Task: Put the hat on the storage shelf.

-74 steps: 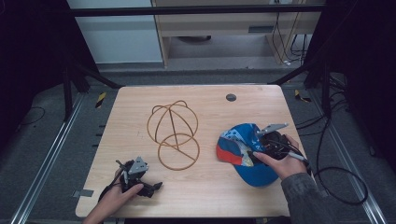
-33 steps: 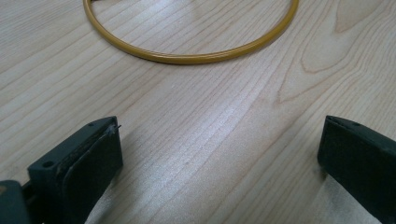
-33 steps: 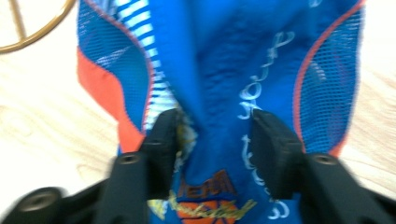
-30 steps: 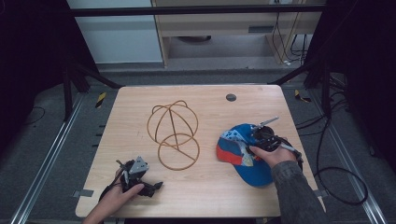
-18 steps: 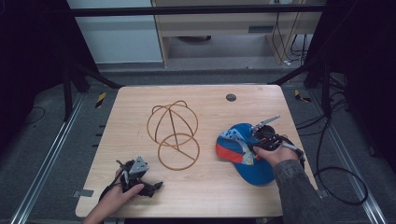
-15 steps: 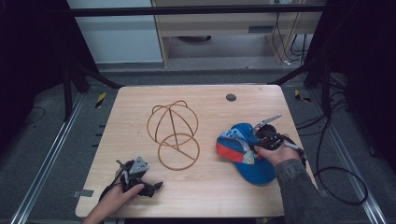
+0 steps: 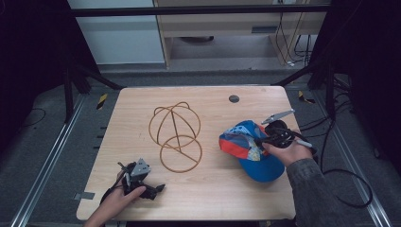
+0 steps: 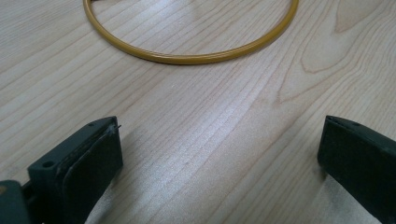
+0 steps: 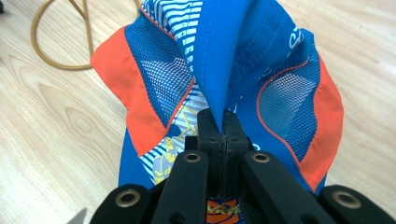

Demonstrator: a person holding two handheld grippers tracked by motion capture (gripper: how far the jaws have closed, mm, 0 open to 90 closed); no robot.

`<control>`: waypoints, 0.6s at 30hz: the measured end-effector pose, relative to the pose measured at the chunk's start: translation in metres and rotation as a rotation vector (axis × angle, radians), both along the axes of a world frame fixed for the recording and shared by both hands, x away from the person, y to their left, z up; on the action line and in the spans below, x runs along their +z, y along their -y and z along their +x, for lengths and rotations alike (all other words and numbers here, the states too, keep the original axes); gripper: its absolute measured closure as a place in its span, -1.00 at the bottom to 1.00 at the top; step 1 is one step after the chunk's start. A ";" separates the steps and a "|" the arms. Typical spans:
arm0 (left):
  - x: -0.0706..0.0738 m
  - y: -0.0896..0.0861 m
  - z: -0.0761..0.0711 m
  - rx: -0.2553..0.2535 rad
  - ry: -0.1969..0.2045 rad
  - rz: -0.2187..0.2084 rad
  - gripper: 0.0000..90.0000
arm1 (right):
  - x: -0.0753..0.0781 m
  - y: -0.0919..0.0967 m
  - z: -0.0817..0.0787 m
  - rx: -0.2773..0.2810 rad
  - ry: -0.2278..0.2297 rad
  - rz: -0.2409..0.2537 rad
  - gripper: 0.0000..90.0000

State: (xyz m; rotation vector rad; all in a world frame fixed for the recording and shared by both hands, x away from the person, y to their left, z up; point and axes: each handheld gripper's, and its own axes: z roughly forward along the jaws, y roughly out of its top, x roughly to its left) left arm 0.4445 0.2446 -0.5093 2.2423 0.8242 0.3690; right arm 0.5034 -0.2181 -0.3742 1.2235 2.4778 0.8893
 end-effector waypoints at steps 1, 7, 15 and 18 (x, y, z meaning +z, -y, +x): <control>0.000 0.000 0.000 0.000 0.000 0.000 -1.00 | 0.003 0.000 0.000 0.003 0.006 -0.003 1.00; 0.000 0.000 0.000 0.000 0.000 0.001 -1.00 | 0.024 -0.003 -0.005 0.026 0.041 -0.006 1.00; 0.000 0.000 0.000 0.001 0.000 -0.001 -1.00 | 0.053 -0.008 -0.006 0.050 0.079 -0.009 1.00; 0.000 0.000 0.000 0.005 0.001 -0.007 -1.00 | 0.062 -0.010 -0.007 0.061 0.091 -0.010 1.00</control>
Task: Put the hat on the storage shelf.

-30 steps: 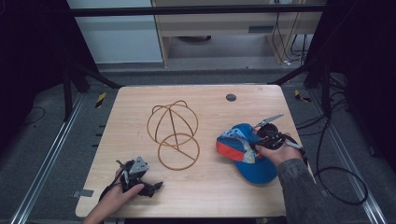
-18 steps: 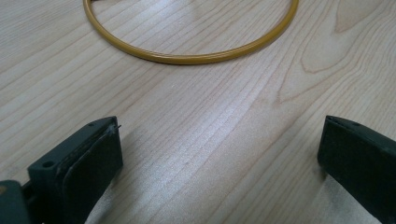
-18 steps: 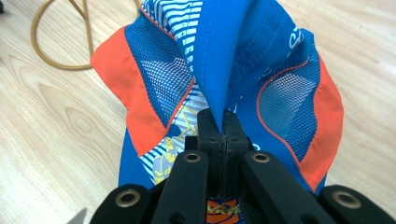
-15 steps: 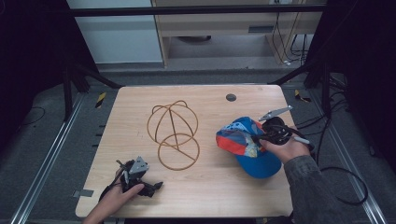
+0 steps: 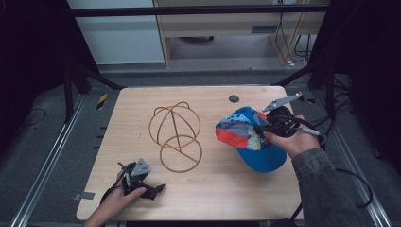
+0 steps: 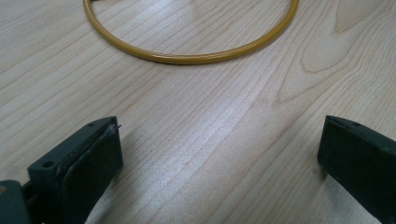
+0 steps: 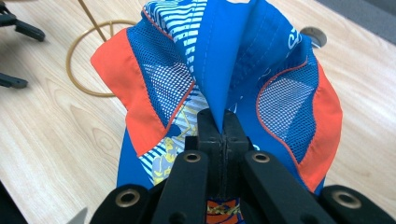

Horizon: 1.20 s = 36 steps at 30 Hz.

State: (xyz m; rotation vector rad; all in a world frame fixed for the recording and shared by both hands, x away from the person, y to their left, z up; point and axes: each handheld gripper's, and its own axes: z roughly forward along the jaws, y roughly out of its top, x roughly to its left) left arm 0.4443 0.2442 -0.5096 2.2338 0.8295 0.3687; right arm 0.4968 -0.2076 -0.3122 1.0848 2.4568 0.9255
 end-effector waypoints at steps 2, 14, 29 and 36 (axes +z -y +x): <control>0.000 0.000 0.000 0.000 0.001 0.001 -1.00 | 0.005 -0.001 -0.001 0.008 0.007 -0.002 1.00; 0.000 0.000 0.000 0.002 0.002 0.002 -1.00 | 0.037 -0.010 -0.007 0.054 0.058 -0.009 1.00; 0.000 0.000 0.000 0.005 0.003 0.003 -1.00 | 0.062 -0.008 -0.027 0.074 0.142 0.056 1.00; 0.000 0.000 0.000 0.004 0.002 0.003 -1.00 | 0.078 -0.020 -0.026 0.104 0.182 0.071 1.00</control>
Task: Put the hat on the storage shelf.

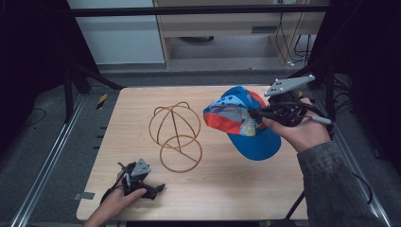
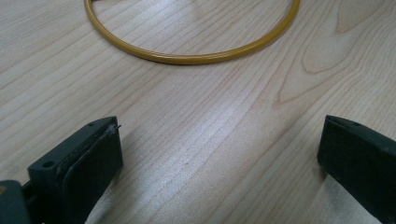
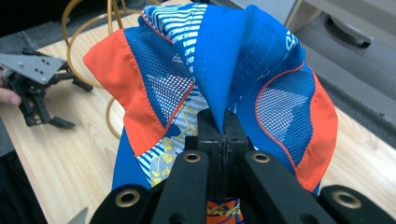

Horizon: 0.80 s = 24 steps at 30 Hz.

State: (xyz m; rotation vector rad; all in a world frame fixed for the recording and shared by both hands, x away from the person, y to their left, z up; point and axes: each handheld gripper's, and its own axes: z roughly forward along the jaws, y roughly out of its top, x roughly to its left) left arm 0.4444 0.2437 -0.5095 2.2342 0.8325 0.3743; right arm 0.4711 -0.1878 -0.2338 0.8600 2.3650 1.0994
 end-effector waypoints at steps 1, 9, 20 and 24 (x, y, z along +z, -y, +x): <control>0.000 0.000 0.000 0.000 0.000 0.000 -1.00 | 0.003 -0.002 0.000 0.001 0.001 0.000 1.00; 0.000 0.000 0.000 0.002 -0.001 -0.001 -1.00 | 0.017 -0.019 0.003 0.029 0.033 0.016 1.00; 0.000 0.000 0.000 0.001 -0.003 0.002 -1.00 | 0.019 -0.037 0.010 0.057 0.039 0.026 1.00; 0.000 0.000 0.000 0.002 -0.003 0.000 -1.00 | 0.020 -0.044 0.011 0.073 0.047 0.036 1.00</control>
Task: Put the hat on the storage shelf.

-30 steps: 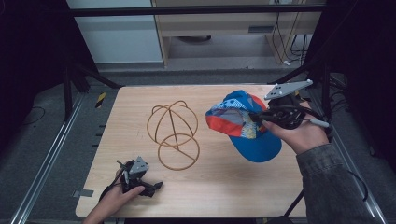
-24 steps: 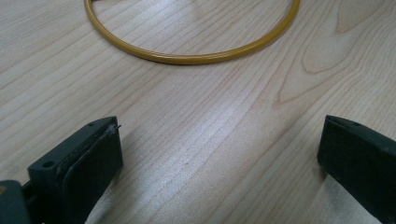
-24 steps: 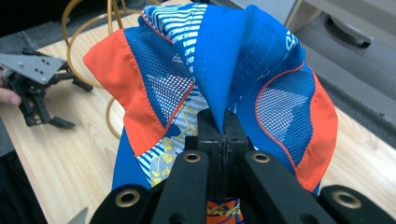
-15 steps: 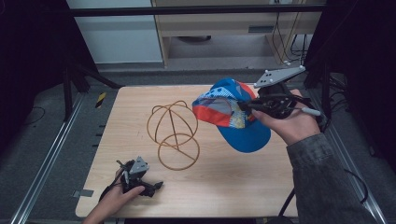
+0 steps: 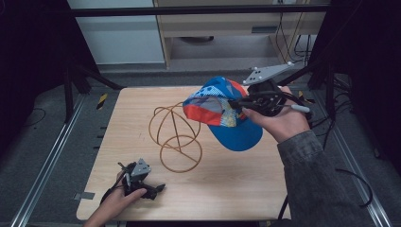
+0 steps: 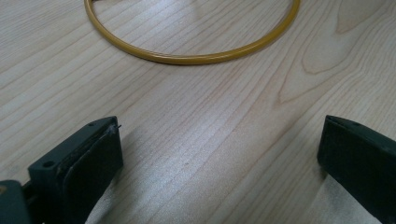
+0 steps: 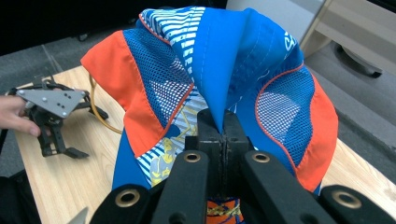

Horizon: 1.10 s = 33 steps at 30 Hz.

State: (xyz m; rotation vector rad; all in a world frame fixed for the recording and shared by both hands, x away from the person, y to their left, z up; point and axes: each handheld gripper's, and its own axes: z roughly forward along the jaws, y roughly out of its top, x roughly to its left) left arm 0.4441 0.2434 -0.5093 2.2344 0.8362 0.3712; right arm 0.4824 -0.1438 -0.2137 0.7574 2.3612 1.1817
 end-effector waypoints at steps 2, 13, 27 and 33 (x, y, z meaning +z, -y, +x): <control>0.000 0.000 0.000 0.000 0.000 0.000 -1.00 | 0.000 -0.003 0.000 0.006 0.004 0.005 1.00; 0.000 0.000 0.000 0.000 0.001 0.001 -1.00 | 0.004 -0.027 0.009 0.042 0.009 0.010 1.00; 0.000 0.000 0.000 0.002 0.002 0.000 -1.00 | 0.016 -0.074 0.031 0.093 0.011 -0.007 1.00; 0.000 0.000 0.000 0.001 0.002 0.001 -1.00 | 0.015 -0.091 0.042 0.108 0.000 -0.016 1.00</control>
